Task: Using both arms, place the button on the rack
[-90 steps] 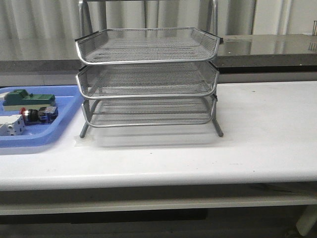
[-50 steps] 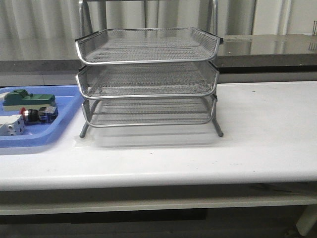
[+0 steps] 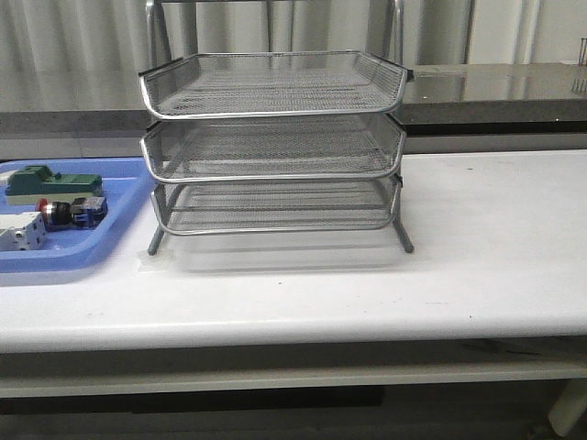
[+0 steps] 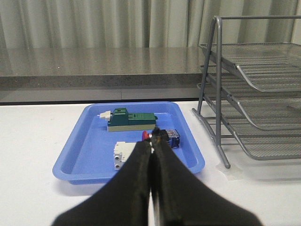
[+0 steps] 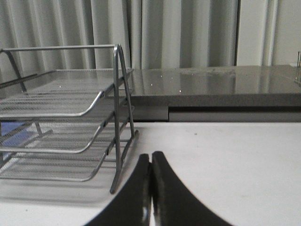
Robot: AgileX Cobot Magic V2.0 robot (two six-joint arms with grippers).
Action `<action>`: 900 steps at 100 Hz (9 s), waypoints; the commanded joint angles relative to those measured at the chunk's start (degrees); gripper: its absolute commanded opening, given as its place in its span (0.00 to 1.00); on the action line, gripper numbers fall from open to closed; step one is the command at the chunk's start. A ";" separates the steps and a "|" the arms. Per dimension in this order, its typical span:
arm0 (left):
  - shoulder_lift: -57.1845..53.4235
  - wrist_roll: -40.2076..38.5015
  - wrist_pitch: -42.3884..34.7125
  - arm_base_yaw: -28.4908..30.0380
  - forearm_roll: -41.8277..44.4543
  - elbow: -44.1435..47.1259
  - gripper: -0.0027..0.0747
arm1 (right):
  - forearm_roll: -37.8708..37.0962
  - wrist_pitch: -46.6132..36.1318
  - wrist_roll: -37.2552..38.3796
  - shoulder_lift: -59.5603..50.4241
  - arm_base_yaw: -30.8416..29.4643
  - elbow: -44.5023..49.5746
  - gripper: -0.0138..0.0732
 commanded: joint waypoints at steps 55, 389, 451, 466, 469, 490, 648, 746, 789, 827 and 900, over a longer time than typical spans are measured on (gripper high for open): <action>-2.06 -0.60 -4.49 0.11 -0.01 2.70 0.01 | 16.76 26.67 -0.07 16.76 -0.46 -27.15 0.09; -2.06 -0.60 -4.49 0.11 -0.01 2.70 0.01 | 42.29 17.37 -3.13 100.60 11.07 -69.58 0.34; -2.06 -0.60 -4.49 0.11 -0.01 2.70 0.01 | 40.48 26.64 -3.13 100.60 11.07 -69.58 0.23; -2.06 -0.60 -4.49 0.11 -0.01 2.70 0.01 | 39.43 29.77 -3.13 100.60 11.07 -69.54 0.22; -2.06 -0.60 -4.49 0.11 -0.01 2.70 0.01 | 39.06 30.45 -3.13 100.60 11.07 -69.54 0.21; -2.06 -0.60 -4.49 0.11 -0.01 2.70 0.01 | 37.58 34.26 -3.13 100.60 11.07 -69.20 0.20; -2.06 -0.60 -4.49 0.11 -0.01 2.70 0.01 | 35.19 37.39 -6.76 83.25 11.34 -50.60 0.65; -2.06 -0.60 -4.49 0.11 -0.01 2.70 0.01 | -11.55 50.14 15.39 54.49 11.28 -50.60 0.69; -2.06 -0.60 -4.49 0.11 -0.01 2.70 0.01 | -13.20 50.33 15.81 43.72 11.28 -50.60 0.51; -2.06 -0.60 -4.49 0.11 -0.01 2.70 0.01 | -9.85 54.05 15.81 42.63 11.28 -50.60 0.08; -2.06 -0.60 -10.27 0.11 -0.32 2.70 0.01 | -9.85 54.65 15.81 42.63 11.28 -50.60 0.08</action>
